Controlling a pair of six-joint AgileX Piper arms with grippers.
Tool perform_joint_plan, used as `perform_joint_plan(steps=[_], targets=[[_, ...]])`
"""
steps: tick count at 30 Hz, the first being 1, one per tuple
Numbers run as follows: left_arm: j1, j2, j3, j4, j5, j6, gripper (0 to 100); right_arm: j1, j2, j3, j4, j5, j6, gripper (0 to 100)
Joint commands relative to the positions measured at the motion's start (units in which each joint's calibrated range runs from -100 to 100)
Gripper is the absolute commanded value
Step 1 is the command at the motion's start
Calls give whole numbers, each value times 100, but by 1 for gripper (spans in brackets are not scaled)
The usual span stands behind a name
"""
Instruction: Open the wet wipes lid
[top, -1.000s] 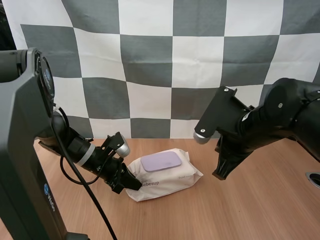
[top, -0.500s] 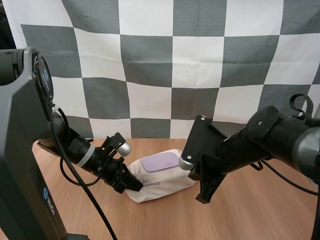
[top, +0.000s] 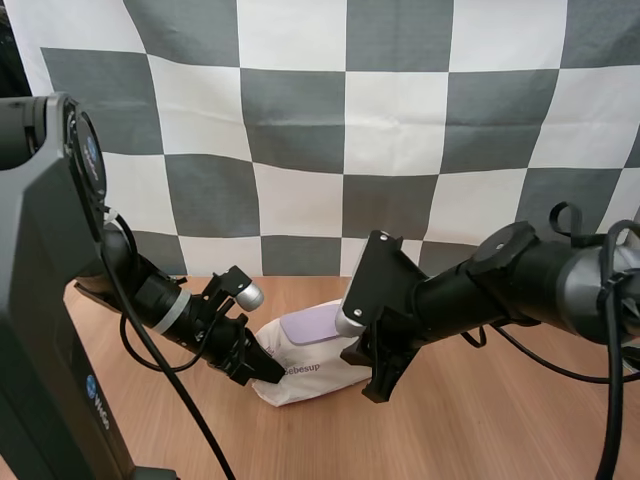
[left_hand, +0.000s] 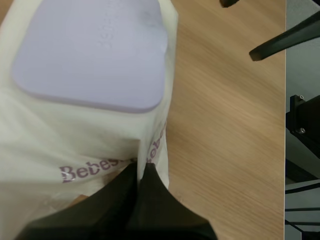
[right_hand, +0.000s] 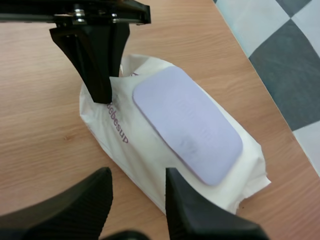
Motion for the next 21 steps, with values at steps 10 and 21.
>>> perform_joint_plan(steps=[10,21], targets=[[6,-3,10,162,0,-354,0,531,269,11,-890,-1414,-4,59],[6,-3,10,318,0,-310,0,759,299,11,-830,-2290,-4,59]])
